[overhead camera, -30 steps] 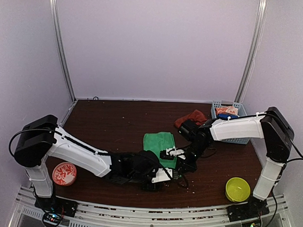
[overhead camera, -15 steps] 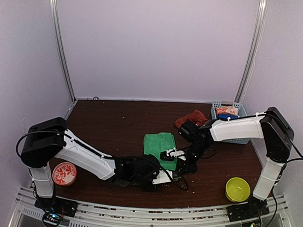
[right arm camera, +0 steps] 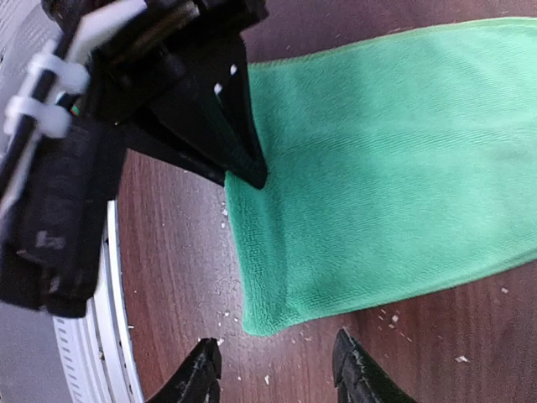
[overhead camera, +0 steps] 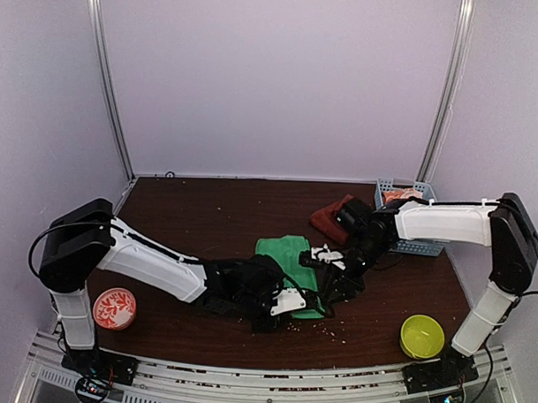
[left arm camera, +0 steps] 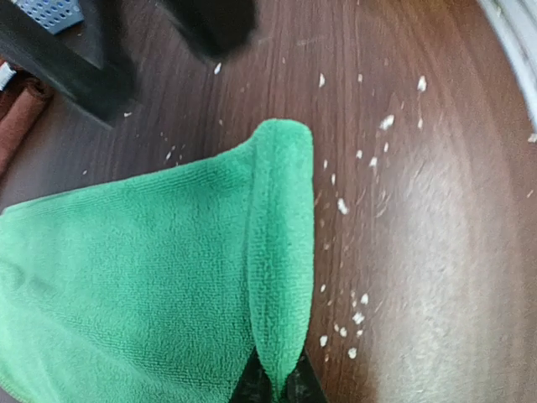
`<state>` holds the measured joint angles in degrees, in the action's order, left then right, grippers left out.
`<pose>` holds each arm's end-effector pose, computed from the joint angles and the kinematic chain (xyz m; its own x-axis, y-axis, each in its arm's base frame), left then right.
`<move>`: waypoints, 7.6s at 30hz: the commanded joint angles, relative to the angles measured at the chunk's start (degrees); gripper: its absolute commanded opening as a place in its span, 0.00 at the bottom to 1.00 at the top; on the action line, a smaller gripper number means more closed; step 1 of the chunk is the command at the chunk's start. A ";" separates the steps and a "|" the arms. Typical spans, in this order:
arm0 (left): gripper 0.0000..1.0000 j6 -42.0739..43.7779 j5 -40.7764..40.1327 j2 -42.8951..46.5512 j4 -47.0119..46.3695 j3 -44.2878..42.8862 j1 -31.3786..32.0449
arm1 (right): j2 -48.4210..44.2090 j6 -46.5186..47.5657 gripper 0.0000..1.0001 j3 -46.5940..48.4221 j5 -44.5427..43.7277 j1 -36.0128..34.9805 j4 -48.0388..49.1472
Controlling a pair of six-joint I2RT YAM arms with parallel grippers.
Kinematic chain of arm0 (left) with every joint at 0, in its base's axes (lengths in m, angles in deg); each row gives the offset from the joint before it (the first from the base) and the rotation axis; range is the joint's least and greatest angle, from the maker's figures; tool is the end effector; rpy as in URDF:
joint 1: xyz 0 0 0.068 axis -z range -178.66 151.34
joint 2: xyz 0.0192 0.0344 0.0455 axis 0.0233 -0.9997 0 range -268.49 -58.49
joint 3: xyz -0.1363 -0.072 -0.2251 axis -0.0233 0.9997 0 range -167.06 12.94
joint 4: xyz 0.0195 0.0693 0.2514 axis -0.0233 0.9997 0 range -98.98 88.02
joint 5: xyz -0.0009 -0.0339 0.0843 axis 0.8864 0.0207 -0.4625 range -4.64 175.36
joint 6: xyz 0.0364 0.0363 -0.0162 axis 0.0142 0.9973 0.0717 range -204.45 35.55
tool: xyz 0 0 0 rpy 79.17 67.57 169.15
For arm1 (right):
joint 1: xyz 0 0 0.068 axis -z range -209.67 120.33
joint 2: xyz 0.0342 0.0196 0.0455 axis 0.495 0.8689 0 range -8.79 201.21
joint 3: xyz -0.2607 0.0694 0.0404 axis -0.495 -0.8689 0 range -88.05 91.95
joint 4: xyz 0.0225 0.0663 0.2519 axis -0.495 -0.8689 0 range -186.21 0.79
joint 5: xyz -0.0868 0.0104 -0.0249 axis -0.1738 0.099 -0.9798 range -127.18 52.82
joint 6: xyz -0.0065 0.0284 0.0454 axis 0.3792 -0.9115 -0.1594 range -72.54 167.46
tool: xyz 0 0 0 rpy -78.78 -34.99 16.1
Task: Roll the towels
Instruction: Pick up the towel from the center of the board, then roll the towel at the center of the board.
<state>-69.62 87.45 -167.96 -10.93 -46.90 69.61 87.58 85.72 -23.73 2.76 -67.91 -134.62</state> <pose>0.1418 -0.3591 0.1337 -0.0247 0.7528 -0.6578 0.9763 0.1597 0.1461 0.2300 0.2103 0.1978 -0.2403 -0.7940 -0.5584 -0.9333 0.0310 0.3577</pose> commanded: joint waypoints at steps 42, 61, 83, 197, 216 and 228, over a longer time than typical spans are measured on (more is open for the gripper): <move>0.05 -24.94 51.22 -25.87 19.32 -22.71 -18.70 | -6.45 4.59 0.39 -18.29 -35.03 -19.64 35.41; 0.37 -27.40 43.20 -11.96 15.87 -14.32 -20.90 | 4.29 6.47 0.01 -9.89 -25.03 -19.42 20.07; 0.58 -9.93 -5.74 36.41 3.38 15.35 -1.13 | 29.97 -0.92 0.00 19.85 3.47 -5.10 -14.83; 0.01 -32.00 44.50 -14.44 -0.50 -1.76 -13.85 | 0.55 7.98 0.34 -12.08 -37.91 -24.86 25.25; 0.02 -31.02 44.17 -13.71 0.77 -1.91 -13.84 | 0.51 9.91 0.37 -13.83 -41.99 -26.04 26.42; 0.51 -29.28 28.82 2.28 7.19 2.29 -14.89 | 4.23 10.47 0.00 -7.39 -29.27 -26.25 8.77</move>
<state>-100.00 129.43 -173.47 -12.31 -47.73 55.53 89.62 96.84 -32.91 -35.86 -93.61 -111.25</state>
